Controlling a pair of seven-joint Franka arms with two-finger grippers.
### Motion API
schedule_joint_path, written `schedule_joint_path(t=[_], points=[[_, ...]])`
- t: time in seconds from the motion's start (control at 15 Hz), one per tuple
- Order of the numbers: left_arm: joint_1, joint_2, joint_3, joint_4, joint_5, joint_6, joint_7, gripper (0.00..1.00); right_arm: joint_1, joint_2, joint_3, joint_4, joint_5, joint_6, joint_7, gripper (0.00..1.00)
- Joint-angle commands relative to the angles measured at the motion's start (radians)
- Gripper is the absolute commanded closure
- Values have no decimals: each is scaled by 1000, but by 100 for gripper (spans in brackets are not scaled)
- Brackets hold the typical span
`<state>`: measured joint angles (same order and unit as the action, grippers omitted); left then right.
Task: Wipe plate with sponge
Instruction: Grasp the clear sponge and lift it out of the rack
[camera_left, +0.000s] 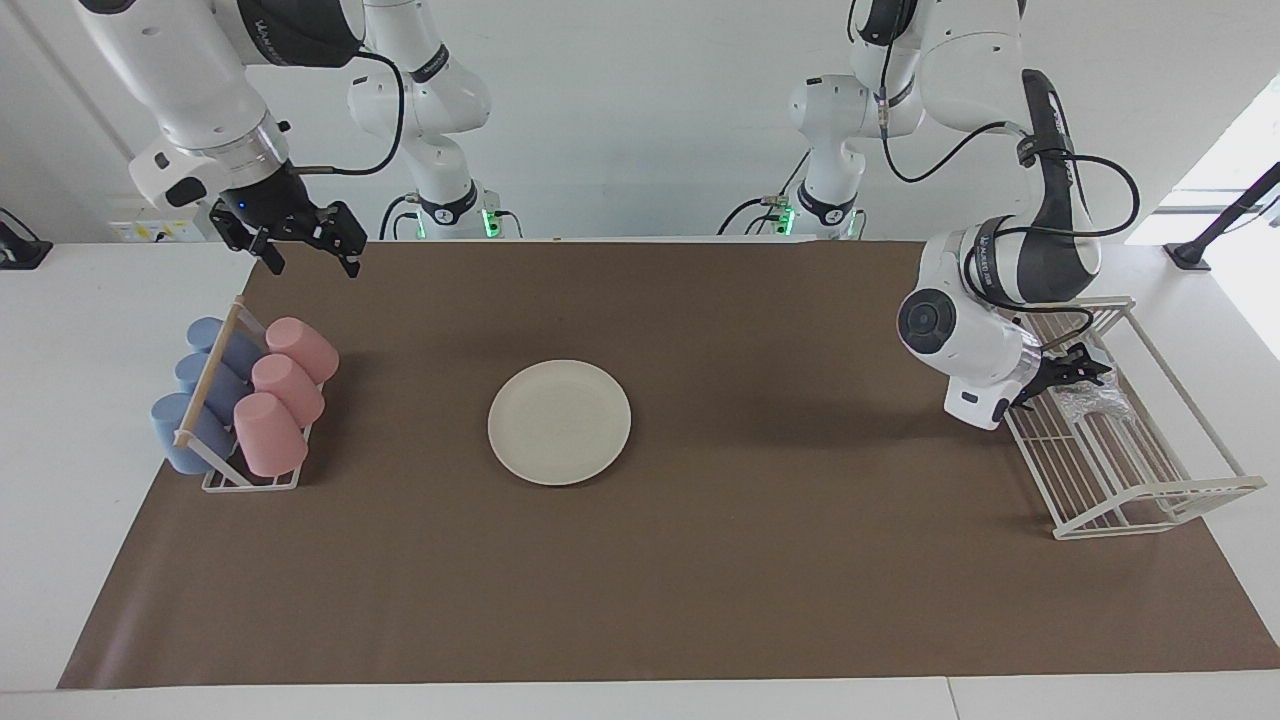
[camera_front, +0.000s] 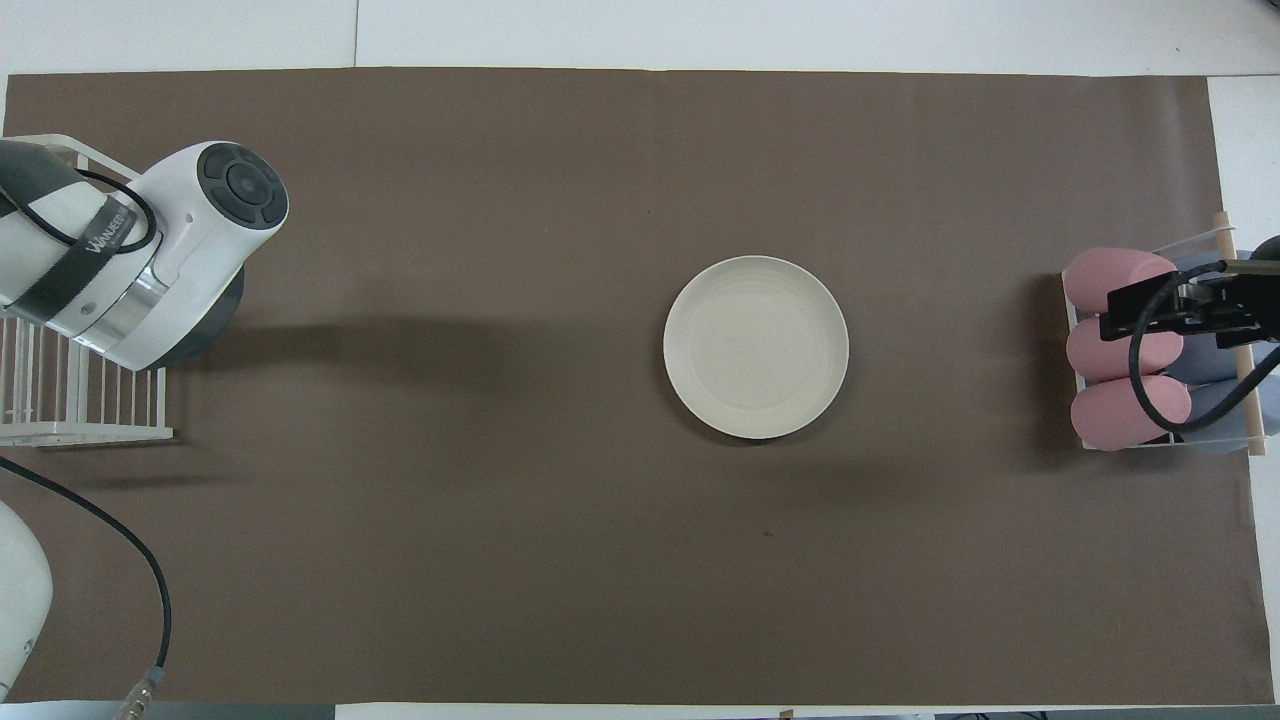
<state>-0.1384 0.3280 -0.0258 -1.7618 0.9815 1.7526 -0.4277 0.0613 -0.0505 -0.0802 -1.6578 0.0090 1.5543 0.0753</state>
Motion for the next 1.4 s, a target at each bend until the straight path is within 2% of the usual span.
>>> schedule_joint_path(t=[0.0,0.07,0.13,0.6,0.8,1.0,1.13,1.33], points=[[3,-3,1,4,17,5,-3,65,-5,3,7,6,-6,-6,21,0],[3,-3,1,4,17,2,-3,92,-5,3,8,6,-6,-6,21,0],[3,-3,1,4,16,2,-3,100,-5,3,8,6,-6,-6,21,0],[3,-4,0,14,5,2,-9,100,-5,3,8,6,-6,-6,24,0],[-1,-15,-3,73,-38,-59,4,100,-5,3,8,6,-6,-6,31,0],[-15,-21,-6,236,-248,-207,15,100,-5,3,8,6,-6,-6,31,0],[-27,-21,-23,307,-364,-290,15,100,-5,1,8,6,-6,-6,37,0],[-23,-18,-23,425,-611,-370,14,100,0,1,10,1,-7,-5,139,0]])
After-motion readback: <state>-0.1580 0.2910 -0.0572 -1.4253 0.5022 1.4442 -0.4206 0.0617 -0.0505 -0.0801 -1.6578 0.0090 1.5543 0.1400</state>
